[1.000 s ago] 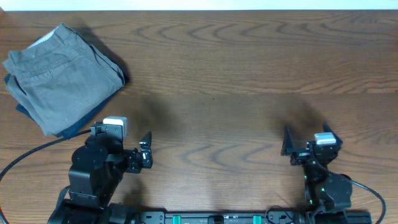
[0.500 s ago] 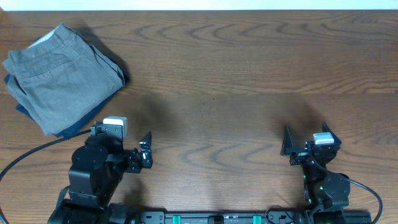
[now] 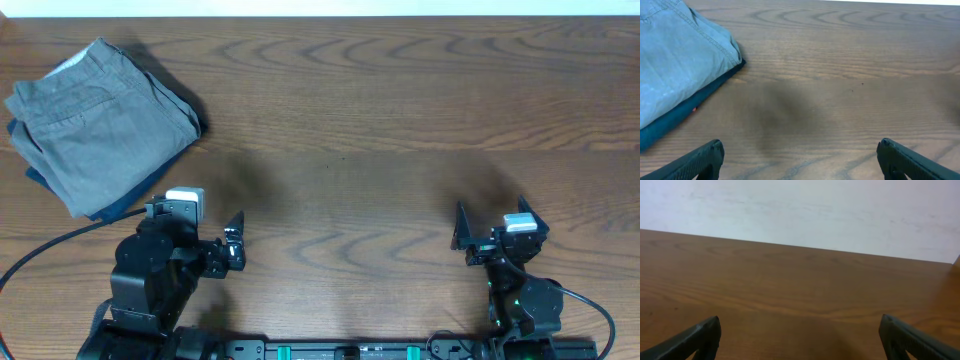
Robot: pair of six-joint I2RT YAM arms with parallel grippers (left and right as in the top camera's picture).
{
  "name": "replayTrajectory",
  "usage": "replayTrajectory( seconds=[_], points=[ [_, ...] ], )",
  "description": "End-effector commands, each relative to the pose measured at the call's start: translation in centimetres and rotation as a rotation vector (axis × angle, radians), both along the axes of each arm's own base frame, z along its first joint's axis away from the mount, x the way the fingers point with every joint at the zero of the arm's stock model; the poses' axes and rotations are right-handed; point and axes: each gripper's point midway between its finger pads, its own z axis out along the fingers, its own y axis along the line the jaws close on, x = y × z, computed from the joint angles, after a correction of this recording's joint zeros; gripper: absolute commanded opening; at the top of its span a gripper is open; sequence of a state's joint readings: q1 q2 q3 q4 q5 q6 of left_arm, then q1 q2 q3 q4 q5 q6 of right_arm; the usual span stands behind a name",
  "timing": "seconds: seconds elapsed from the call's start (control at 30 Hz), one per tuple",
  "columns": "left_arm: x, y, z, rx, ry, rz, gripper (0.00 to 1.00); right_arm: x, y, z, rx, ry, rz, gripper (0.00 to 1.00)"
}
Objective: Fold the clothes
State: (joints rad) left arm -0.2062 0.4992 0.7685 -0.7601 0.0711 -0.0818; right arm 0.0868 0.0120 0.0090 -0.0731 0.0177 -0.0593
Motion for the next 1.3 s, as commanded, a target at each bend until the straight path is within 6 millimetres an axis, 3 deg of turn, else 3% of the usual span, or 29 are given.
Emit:
replayTrajectory(
  seconds=[0.0, 0.47, 0.7, 0.93, 1.27],
  points=[
    [-0.1, 0.0, 0.0, -0.002, -0.001, 0.002, 0.98, 0.0, -0.1, -0.1, 0.007, -0.001, -0.003, 0.99],
    [-0.4, 0.1, -0.1, -0.001, 0.002, 0.006, 0.98, 0.0, -0.1, -0.1, 0.007, -0.001, -0.003, 0.99],
    [-2.0, 1.9, -3.7, 0.0, 0.009, 0.076, 0.98, 0.0, -0.1, -0.1, 0.007, -0.001, -0.003, 0.99],
    [-0.8, 2.9, -6.8, -0.024, -0.142, 0.135, 0.98, 0.0, -0.1, -0.1, 0.007, -0.001, -0.003, 0.99],
    [2.4, 2.6, -7.2, -0.062, -0.392, 0.127, 0.98, 0.0, -0.1, -0.1, 0.007, -0.001, -0.003, 0.99]
  ],
)
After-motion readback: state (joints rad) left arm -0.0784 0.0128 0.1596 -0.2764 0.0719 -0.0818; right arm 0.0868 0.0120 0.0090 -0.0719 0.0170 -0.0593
